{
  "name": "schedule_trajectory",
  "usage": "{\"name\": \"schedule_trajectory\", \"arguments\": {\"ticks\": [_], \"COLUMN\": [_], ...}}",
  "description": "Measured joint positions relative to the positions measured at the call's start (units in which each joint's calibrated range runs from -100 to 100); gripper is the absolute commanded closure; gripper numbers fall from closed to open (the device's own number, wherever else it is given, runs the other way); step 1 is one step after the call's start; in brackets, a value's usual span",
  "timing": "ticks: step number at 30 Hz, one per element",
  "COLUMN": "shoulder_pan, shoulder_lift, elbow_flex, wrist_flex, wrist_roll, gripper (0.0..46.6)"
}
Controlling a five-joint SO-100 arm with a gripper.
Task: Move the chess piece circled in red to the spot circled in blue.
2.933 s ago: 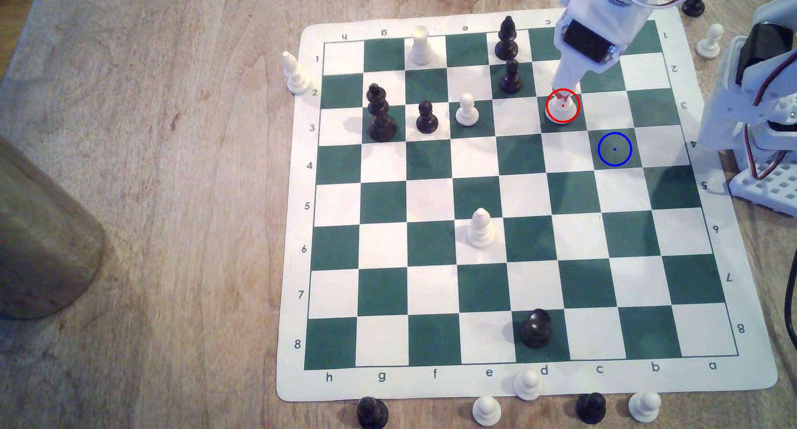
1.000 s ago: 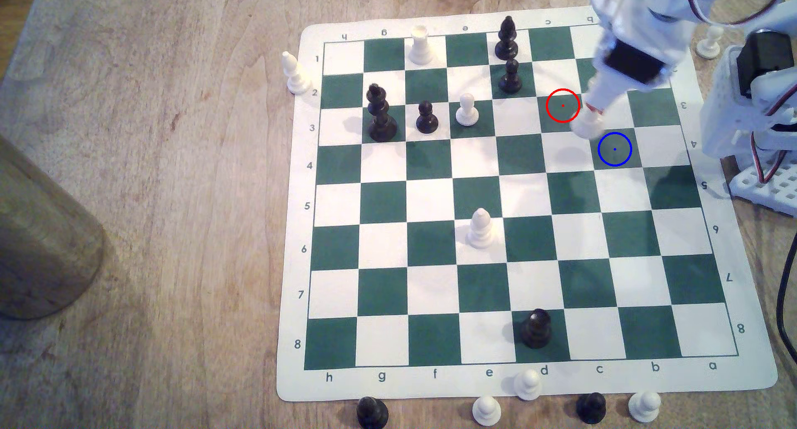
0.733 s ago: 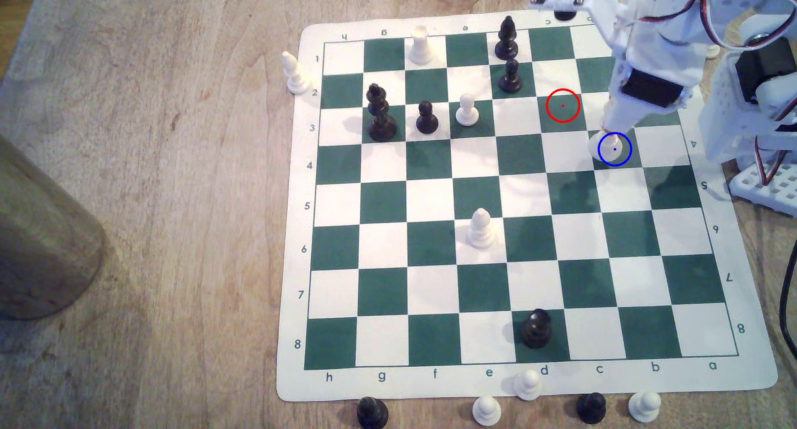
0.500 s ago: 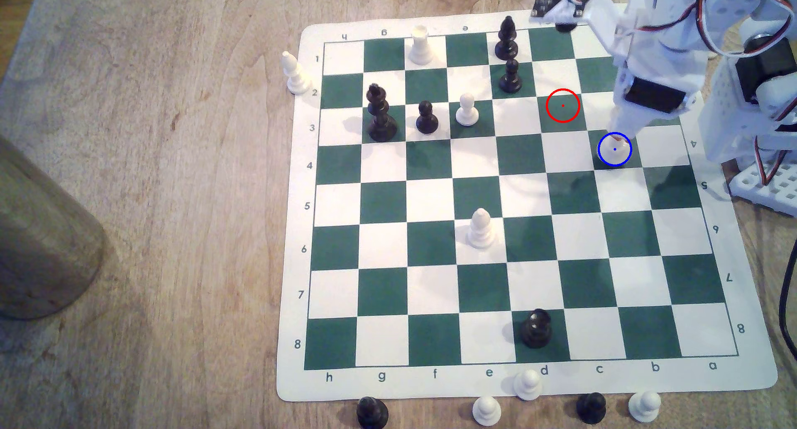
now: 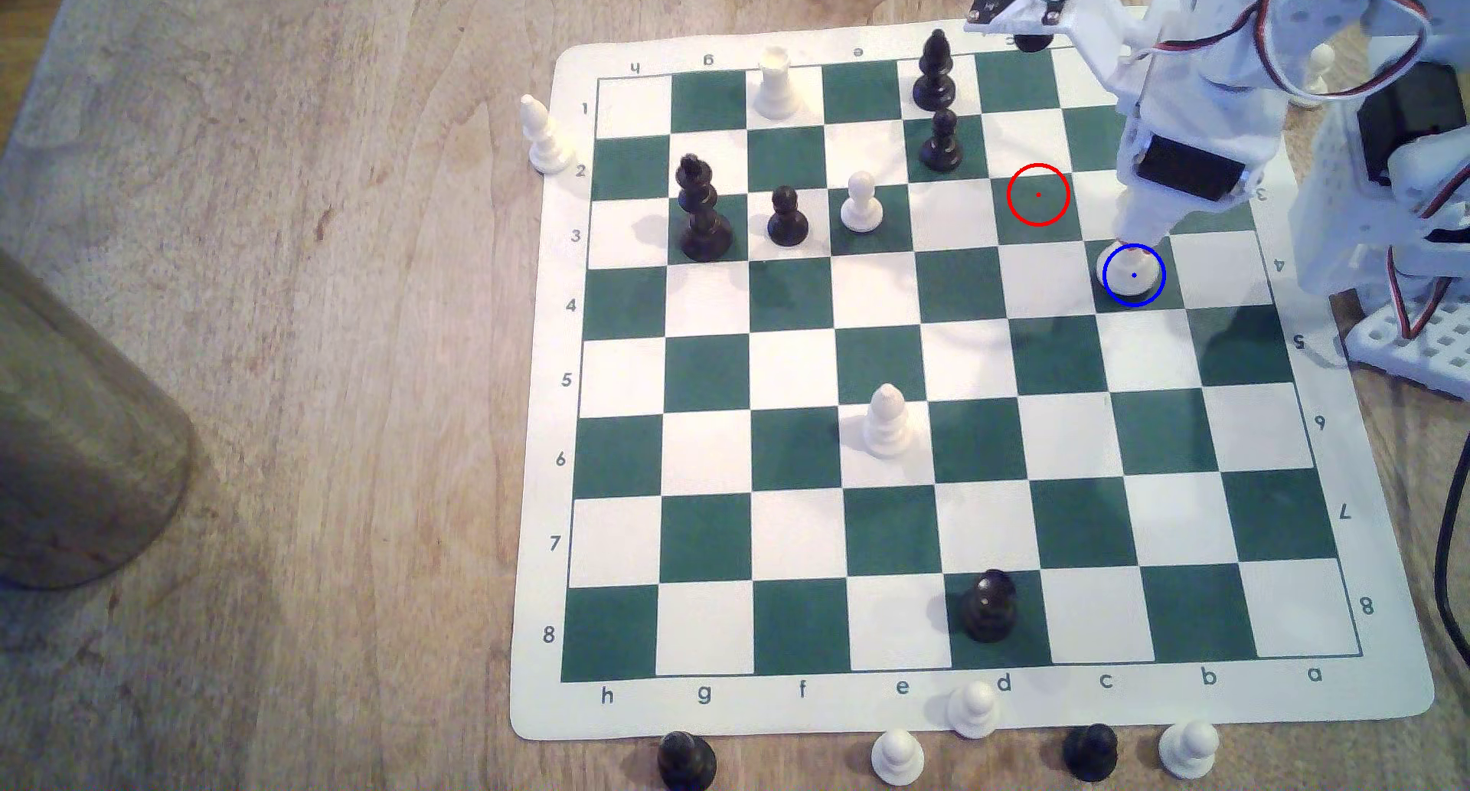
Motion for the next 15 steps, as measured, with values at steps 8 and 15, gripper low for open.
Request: {"name": "schedule_trajectory", "arguments": {"ticks": [8, 15], "shoulder_pan": [0.4, 0.4], "shoulder_lift": [0.3, 0.3], "elbow_flex": [0.2, 1.0], "wrist_flex": [0.0, -0.6], "wrist_roll": [0.2, 0.2], "gripper": [44.7, 36.0]}}
